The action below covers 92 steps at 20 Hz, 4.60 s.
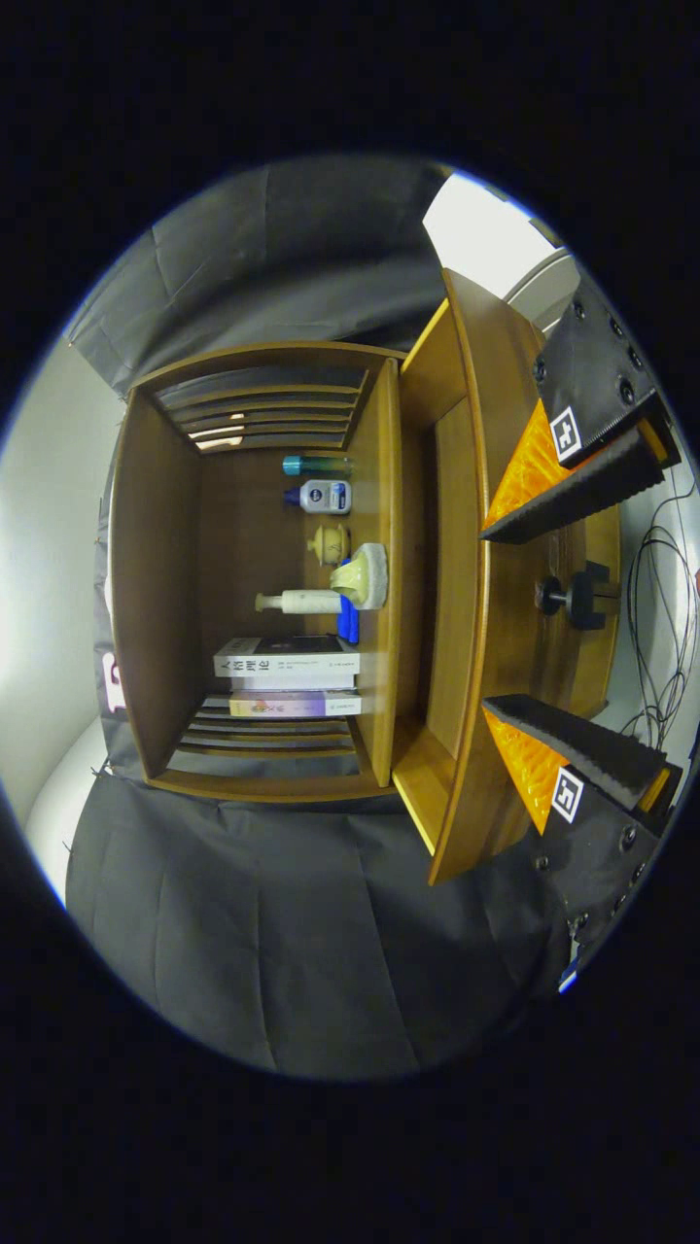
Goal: Pull open the drawer, take out the items inside it, and place them on the countertop above the cabinet.
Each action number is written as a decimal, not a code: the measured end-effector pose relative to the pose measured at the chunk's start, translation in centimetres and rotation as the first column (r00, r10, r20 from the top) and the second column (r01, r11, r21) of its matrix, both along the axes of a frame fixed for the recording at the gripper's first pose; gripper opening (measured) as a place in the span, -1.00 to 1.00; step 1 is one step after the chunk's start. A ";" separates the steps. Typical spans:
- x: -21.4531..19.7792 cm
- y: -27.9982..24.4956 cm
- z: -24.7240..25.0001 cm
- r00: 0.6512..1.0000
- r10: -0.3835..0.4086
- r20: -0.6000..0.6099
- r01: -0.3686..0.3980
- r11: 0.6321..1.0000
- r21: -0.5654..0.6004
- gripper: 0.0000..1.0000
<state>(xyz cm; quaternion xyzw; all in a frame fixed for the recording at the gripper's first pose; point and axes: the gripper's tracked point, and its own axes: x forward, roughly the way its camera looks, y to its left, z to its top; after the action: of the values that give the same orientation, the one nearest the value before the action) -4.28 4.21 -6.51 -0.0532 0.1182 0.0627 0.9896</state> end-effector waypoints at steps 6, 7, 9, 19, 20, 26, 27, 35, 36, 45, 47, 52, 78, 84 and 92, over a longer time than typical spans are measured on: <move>0.7 -0.3 -2.9 0.998 -0.021 -0.052 0.020 0.999 -0.030 0.96; 0.7 -0.3 -3.6 0.998 -0.025 -0.065 0.022 0.999 -0.042 0.96; 1.1 -0.5 -4.9 0.995 -0.031 -0.098 0.026 0.998 -0.060 0.96; 2.3 -1.0 -6.0 0.989 -0.088 -0.120 0.078 0.993 -0.087 0.92; 2.6 -1.1 -6.0 0.988 -0.090 -0.123 0.080 0.993 -0.083 0.92; 4.4 -1.2 -6.1 0.987 -0.115 -0.113 0.107 0.991 -0.075 0.92; 4.8 -1.1 -6.1 0.987 -0.116 -0.112 0.108 0.991 -0.077 0.92; 7.1 -1.1 -6.2 0.986 -0.127 -0.104 0.121 0.991 -0.063 0.92; 7.4 -1.2 -6.1 0.987 -0.128 -0.101 0.122 0.991 -0.063 0.93; 10.7 -1.2 -6.3 0.987 -0.149 -0.064 0.146 0.988 -0.039 0.92; 11.6 -1.1 -6.4 0.987 -0.151 -0.061 0.149 0.988 -0.034 0.92; 13.6 -1.1 -6.4 0.986 -0.156 -0.059 0.155 0.988 -0.028 0.92; 7.3 0.4 5.7 0.967 -0.067 0.248 0.064 0.998 0.020 0.93; 2.8 0.2 3.8 0.978 -0.066 0.196 0.058 0.997 0.046 0.93; 1.8 0.1 4.7 0.972 -0.052 0.228 0.049 0.999 0.019 0.93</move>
<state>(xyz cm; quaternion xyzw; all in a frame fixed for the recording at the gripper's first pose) -2.53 4.28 -1.85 -0.0503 0.0043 0.0316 0.9982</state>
